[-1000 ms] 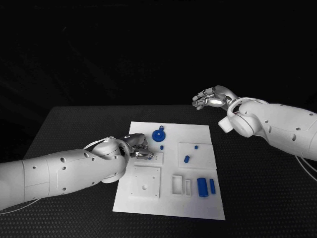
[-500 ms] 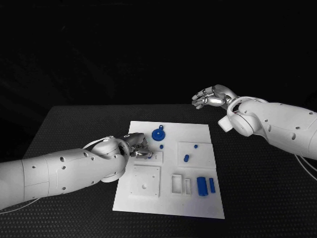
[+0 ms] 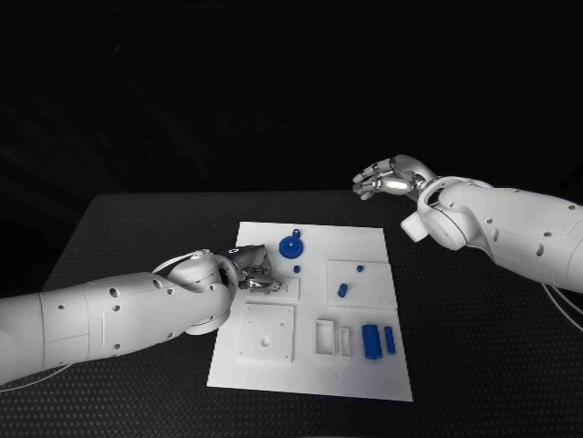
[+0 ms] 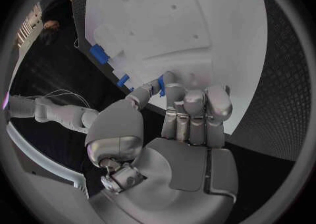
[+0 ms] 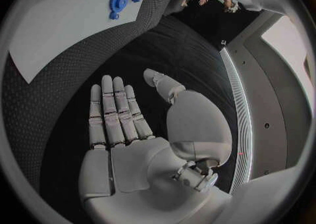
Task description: Assemble the parts on the task board
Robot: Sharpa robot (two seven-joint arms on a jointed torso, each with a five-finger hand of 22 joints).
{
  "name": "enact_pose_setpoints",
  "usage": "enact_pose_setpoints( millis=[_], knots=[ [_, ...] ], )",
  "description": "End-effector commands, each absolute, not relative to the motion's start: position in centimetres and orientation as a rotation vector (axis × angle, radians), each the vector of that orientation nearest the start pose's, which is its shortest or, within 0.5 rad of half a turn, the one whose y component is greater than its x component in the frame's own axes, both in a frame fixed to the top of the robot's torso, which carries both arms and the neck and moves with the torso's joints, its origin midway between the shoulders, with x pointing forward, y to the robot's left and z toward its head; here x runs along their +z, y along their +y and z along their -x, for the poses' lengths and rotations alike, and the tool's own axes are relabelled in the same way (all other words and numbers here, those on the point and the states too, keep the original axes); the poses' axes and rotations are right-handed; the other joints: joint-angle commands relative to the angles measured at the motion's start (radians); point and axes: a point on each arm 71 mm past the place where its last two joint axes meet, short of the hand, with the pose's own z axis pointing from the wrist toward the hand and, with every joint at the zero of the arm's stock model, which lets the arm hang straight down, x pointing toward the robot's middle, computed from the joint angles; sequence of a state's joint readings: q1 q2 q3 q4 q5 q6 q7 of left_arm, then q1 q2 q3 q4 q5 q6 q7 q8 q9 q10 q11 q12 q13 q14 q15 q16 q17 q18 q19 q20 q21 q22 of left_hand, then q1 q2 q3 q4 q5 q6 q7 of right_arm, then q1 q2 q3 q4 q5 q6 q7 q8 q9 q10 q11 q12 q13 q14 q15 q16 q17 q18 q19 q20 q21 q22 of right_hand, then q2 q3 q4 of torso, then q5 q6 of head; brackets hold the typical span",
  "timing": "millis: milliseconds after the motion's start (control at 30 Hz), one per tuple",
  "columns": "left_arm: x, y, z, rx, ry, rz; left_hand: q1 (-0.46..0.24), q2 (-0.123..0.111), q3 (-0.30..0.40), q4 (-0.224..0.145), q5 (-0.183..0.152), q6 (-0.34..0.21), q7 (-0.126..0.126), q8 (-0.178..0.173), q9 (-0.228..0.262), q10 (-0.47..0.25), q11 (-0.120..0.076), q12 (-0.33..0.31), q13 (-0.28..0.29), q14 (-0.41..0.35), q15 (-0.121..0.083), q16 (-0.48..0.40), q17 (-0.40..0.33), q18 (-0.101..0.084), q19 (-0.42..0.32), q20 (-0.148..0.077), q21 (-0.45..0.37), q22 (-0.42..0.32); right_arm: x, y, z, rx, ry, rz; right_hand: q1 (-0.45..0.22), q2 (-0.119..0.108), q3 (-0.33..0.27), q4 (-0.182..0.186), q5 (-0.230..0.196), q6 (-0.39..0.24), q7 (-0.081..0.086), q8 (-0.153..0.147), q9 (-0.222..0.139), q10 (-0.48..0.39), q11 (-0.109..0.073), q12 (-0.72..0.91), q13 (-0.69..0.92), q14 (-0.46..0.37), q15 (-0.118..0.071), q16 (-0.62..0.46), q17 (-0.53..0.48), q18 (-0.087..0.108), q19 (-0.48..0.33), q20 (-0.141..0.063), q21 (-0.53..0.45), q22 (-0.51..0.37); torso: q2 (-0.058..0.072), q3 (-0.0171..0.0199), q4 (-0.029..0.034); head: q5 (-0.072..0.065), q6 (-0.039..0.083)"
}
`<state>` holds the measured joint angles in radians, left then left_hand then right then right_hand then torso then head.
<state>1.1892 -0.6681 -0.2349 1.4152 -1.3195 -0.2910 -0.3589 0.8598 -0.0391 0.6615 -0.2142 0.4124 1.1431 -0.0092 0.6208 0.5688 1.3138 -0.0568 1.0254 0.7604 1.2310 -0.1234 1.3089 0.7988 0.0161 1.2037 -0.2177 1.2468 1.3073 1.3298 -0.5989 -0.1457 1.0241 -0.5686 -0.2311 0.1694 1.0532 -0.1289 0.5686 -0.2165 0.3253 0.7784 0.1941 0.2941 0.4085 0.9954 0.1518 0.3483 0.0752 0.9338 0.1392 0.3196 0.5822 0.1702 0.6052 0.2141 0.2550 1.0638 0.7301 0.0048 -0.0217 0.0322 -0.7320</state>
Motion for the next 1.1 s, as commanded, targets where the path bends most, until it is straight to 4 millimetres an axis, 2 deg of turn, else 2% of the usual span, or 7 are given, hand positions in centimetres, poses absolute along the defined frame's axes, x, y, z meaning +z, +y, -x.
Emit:
enact_pose_setpoints(
  millis=[33, 400, 700, 1100],
  knots=[
    [-27.89, 16.13, -46.96, -0.442, 2.027, -0.044, 0.03, 0.017, 0.028, 0.018, 0.007, 0.0, -0.009, -0.003, -0.002, 0.071, -0.07, -0.004, 0.001, 0.073, -0.079, 0.004, -0.001, 0.146, -0.028, -0.033, 0.006, 0.003, -17.36, -22.6, -58.0, 1.007, 1.668, -0.547, -0.011, -0.002, -0.007, -0.001, 0.004, 0.001, 0.019, 0.003, -0.002, 0.003, -0.001, -0.003, -0.001, -0.006, 0.002, -0.005, -0.001, 0.019, -0.006, 0.001, -0.007, 0.001, 0.0, -0.0002, 0.0002, -0.001, 0.0],
    [-27.99, 16.06, -47.09, -0.428, 2.037, -0.036, 0.029, 0.017, 0.024, 0.026, -0.006, -0.001, -0.007, -0.003, -0.006, 0.071, -0.069, -0.006, 0.003, 0.072, -0.079, 0.004, -0.001, 0.145, -0.03, -0.032, 0.006, 0.003, -17.38, -22.48, -58.01, 1.009, 1.669, -0.546, -0.012, -0.001, -0.008, -0.001, 0.004, 0.001, 0.019, 0.003, -0.002, 0.003, -0.001, -0.003, -0.002, -0.007, 0.002, -0.005, -0.001, 0.019, -0.006, 0.001, -0.008, 0.002, 0.0, 0.001, -0.0007, 0.001, 0.001],
    [-28.29, 15.8, -47.2, -0.408, 2.076, -0.038, 0.03, 0.015, 0.017, 0.047, -0.091, -0.006, -0.004, -0.006, -0.016, 0.076, -0.066, -0.015, 0.003, 0.07, -0.079, 0.006, -0.004, 0.146, -0.036, -0.031, 0.008, 0.001, -17.39, -22.31, -57.97, 1.013, 1.671, -0.545, -0.012, -0.001, -0.008, -0.001, 0.005, 0.001, 0.019, 0.003, -0.002, 0.003, -0.001, -0.003, -0.002, -0.007, 0.002, -0.005, -0.001, 0.019, -0.006, 0.001, -0.008, 0.002, 0.0, 0.0012, -0.0013, 0.001, 0.001],
    [-28.53, 15.78, -47.34, -0.395, 2.108, -0.032, 0.033, 0.017, 0.018, 0.05, -0.105, -0.007, -0.003, -0.009, -0.02, 0.076, -0.065, -0.018, 0.003, 0.069, -0.079, 0.005, -0.005, 0.147, -0.038, -0.031, 0.008, 0.001, -17.47, -22.32, -57.96, 1.013, 1.674, -0.546, -0.013, -0.001, -0.009, 0.0, 0.005, 0.001, 0.019, 0.003, -0.003, 0.003, -0.001, -0.003, -0.002, -0.007, 0.003, -0.006, -0.001, 0.019, -0.007, 0.001, -0.009, 0.003, 0.0, 0.0007, -0.0019, -0.002, -0.002]
  ],
)
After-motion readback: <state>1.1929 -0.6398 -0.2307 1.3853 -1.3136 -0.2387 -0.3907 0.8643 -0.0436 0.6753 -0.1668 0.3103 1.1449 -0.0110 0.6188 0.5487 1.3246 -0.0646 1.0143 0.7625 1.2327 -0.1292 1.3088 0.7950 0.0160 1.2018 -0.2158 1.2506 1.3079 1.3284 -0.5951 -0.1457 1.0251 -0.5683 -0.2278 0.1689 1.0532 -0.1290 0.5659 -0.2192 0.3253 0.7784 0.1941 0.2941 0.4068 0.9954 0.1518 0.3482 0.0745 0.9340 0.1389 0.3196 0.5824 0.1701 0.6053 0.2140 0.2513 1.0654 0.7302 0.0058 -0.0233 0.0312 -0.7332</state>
